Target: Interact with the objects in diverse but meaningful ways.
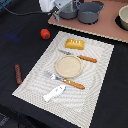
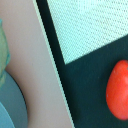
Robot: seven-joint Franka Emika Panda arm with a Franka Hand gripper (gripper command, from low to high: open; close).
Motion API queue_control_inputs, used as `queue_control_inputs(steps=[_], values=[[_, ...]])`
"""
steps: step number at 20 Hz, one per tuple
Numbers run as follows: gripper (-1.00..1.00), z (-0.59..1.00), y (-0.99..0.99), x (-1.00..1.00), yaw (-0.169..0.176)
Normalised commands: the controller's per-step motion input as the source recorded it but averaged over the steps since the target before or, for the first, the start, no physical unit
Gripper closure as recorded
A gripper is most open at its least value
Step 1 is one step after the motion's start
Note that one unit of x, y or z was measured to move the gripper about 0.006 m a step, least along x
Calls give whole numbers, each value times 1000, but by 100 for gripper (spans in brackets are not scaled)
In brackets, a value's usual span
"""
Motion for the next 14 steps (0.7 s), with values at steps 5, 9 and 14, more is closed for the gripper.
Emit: queue_control_inputs(steps=[5,9,14], values=[[-100,-14,-411,651,49],[-100,0,-257,504,92],[-100,-25,-44,204,195]])
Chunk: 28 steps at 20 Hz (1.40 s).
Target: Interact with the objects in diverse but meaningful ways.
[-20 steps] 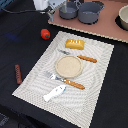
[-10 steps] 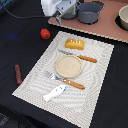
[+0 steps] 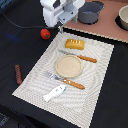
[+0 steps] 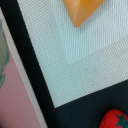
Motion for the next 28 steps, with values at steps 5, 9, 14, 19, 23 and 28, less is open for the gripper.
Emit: queue_control_inputs(steps=[5,9,14,19,23,28], values=[[-100,41,0,327,175],[-100,133,0,776,25],[-100,98,0,891,-28],[-100,-26,25,798,-25],[-100,-226,188,476,0],[-100,-204,297,460,0]])
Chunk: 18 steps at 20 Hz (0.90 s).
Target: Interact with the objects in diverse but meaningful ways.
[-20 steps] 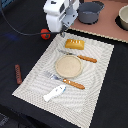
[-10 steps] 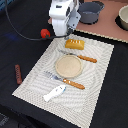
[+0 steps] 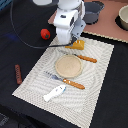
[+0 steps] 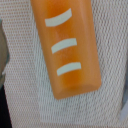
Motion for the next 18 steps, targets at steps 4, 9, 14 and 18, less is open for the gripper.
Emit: queue_control_inputs(steps=[4,9,14,18], values=[[-100,-211,322,250,1],[-100,-201,291,126,0],[100,-228,257,102,0],[100,-203,254,155,0]])
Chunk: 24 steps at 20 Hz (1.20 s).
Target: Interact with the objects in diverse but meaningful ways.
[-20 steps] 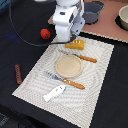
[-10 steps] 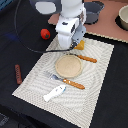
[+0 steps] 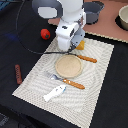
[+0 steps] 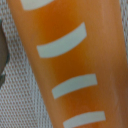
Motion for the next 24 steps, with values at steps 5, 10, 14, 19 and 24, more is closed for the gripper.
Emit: queue_control_inputs(steps=[5,10,14,19,24], values=[[100,-197,214,114,6],[100,202,435,215,10],[100,784,711,32,0],[100,1000,713,-16,0],[100,886,205,-269,-34]])
